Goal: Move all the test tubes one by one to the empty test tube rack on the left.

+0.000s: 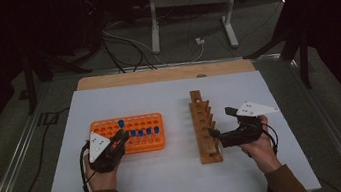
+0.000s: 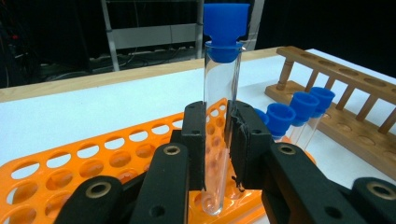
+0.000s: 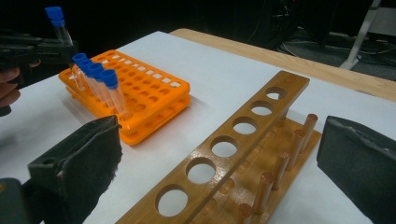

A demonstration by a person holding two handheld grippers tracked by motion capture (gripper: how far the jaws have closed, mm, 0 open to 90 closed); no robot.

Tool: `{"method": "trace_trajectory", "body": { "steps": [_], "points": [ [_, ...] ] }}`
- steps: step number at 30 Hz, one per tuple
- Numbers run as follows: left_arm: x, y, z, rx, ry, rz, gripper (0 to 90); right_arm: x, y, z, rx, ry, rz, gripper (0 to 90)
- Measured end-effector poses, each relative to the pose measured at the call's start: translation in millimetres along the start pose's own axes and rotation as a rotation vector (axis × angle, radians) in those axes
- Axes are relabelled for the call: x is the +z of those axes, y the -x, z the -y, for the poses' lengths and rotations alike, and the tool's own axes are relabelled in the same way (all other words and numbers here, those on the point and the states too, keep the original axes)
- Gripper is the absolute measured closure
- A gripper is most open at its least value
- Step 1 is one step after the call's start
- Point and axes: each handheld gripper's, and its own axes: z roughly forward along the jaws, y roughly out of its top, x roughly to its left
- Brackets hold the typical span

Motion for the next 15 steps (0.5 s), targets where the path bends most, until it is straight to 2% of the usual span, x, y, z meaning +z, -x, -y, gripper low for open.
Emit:
{"method": "trace_trajectory", "body": {
  "steps": [11,15],
  "points": [
    [9.2,-0.5,6.1,-0.010,-0.007,-0.006,77.9,1.0,-0.1,1.1,0.001,-0.003,0.000,0.0],
    [12.6,-1.2,11.1,-0.013,-0.023,-0.011,77.9,1.7,-0.6,1.7,0.000,-0.007,-0.003,0.0]
  ]
}}
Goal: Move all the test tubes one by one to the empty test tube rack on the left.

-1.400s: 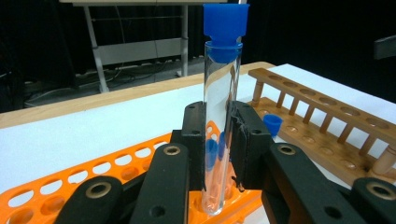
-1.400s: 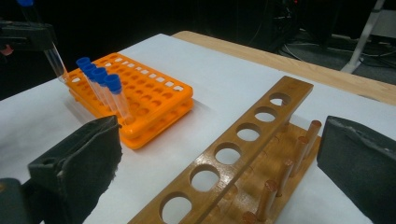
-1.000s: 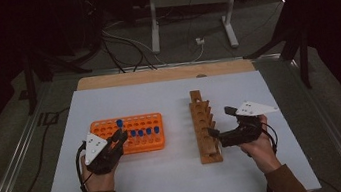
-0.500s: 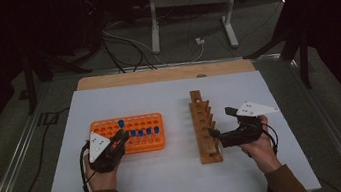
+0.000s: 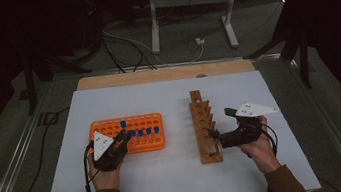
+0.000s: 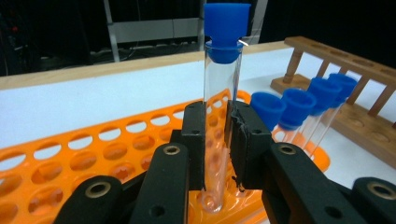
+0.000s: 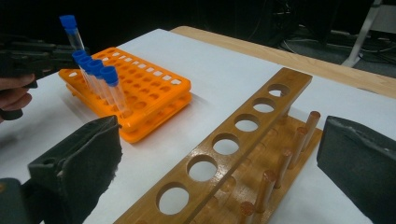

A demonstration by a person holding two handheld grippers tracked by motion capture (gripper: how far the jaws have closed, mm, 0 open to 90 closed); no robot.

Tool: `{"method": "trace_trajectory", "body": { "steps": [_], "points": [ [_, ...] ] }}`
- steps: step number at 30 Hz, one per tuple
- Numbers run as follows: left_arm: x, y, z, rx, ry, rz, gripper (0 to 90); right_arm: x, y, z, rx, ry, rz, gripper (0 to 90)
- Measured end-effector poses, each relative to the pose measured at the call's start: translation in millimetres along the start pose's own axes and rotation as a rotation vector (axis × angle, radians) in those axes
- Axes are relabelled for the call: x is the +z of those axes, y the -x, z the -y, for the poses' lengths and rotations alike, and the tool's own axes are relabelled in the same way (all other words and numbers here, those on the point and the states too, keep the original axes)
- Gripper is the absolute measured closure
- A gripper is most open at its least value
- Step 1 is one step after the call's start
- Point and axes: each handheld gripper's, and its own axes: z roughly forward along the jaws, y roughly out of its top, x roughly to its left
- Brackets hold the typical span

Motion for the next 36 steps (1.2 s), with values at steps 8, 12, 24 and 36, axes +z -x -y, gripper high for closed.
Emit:
{"method": "trace_trajectory", "body": {
  "steps": [8,12,24,36],
  "points": [
    [2.7,-2.6,9.7,0.015,-0.071,-0.003,77.7,-0.9,1.0,2.6,0.003,-0.004,0.003,0.0],
    [4.2,-0.2,11.8,0.044,-0.115,-0.008,78.1,-1.9,2.1,4.6,0.005,-0.010,0.007,0.0],
    [7.2,2.7,13.8,0.088,-0.186,-0.004,78.7,-4.0,1.9,8.4,0.011,-0.013,0.012,0.0],
    [1.5,1.4,13.2,0.055,-0.192,-0.018,69.0,-15.3,4.7,23.1,0.031,-0.004,0.022,0.0]
  ]
}}
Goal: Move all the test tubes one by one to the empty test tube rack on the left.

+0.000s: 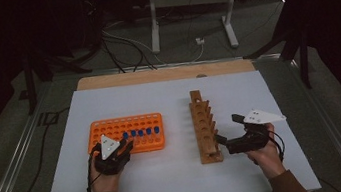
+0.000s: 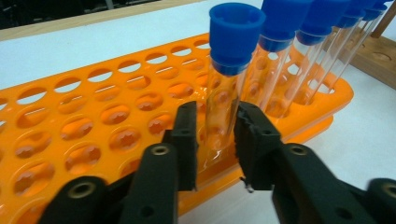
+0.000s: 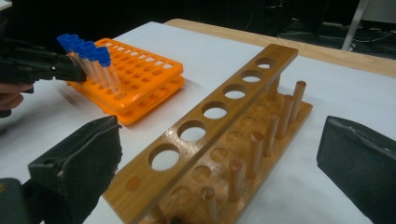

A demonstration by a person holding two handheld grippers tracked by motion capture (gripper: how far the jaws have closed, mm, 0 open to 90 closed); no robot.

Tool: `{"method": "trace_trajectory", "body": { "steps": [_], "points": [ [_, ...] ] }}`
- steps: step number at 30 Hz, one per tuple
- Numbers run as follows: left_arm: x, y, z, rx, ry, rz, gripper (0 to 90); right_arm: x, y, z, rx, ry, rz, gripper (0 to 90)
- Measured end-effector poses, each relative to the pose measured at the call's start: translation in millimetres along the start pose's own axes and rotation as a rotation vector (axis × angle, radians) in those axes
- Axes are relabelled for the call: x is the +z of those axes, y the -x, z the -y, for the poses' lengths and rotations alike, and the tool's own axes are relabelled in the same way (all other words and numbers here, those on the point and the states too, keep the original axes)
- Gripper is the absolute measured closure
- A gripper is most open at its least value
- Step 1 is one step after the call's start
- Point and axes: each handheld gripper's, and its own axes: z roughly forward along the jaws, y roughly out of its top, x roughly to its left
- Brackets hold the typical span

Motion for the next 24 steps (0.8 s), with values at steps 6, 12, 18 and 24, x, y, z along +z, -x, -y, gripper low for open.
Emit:
{"method": "trace_trajectory", "body": {
  "steps": [6,12,18,24],
  "points": [
    [-22.6,-6.8,-6.1,-0.041,0.067,0.017,54.6,-7.3,0.9,9.7,0.010,0.021,0.004,0.0],
    [-56.0,-8.8,-9.7,-0.033,0.167,0.045,38.4,-14.4,4.3,15.4,0.009,0.054,0.023,0.0],
    [-78.7,-15.4,-11.0,-0.057,0.251,0.021,22.1,-22.4,6.8,21.7,-0.003,0.081,0.054,0.0],
    [-83.4,-21.9,-9.5,-0.098,0.279,0.011,7.6,-31.5,10.6,29.1,-0.004,0.133,0.105,0.0]
  ]
}}
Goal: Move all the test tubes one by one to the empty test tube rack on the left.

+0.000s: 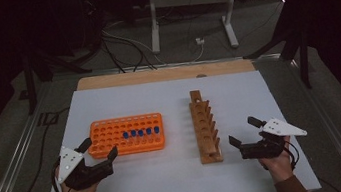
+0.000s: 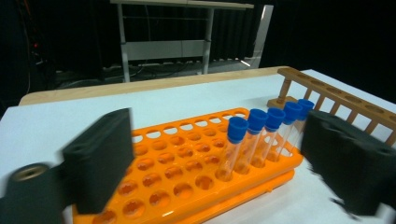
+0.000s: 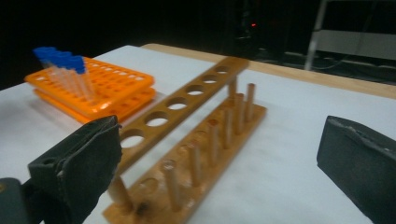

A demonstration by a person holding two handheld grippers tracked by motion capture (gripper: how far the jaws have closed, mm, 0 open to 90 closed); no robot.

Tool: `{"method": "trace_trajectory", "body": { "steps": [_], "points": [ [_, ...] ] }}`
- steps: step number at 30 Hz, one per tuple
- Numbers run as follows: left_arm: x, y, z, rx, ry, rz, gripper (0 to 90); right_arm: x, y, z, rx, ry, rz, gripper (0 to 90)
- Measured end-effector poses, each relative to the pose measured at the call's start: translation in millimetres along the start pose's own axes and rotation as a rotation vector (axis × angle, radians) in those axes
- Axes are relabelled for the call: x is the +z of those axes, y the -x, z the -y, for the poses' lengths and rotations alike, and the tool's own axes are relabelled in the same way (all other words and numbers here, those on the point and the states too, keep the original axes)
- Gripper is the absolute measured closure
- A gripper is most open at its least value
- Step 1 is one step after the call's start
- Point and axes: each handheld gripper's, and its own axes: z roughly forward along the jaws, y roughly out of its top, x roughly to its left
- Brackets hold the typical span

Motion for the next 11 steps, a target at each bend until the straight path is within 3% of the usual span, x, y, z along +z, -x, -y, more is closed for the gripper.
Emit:
{"method": "trace_trajectory", "body": {
  "steps": [3,11],
  "points": [
    [-0.9,-2.8,1.3,-0.010,0.004,0.000,1.0,-0.9,3.7,4.8,0.013,-0.002,0.025,0.0],
    [-0.7,-5.0,4.2,-0.022,0.004,0.001,0.7,0.8,3.3,6.0,0.005,-0.009,0.037,0.0]
  ]
}}
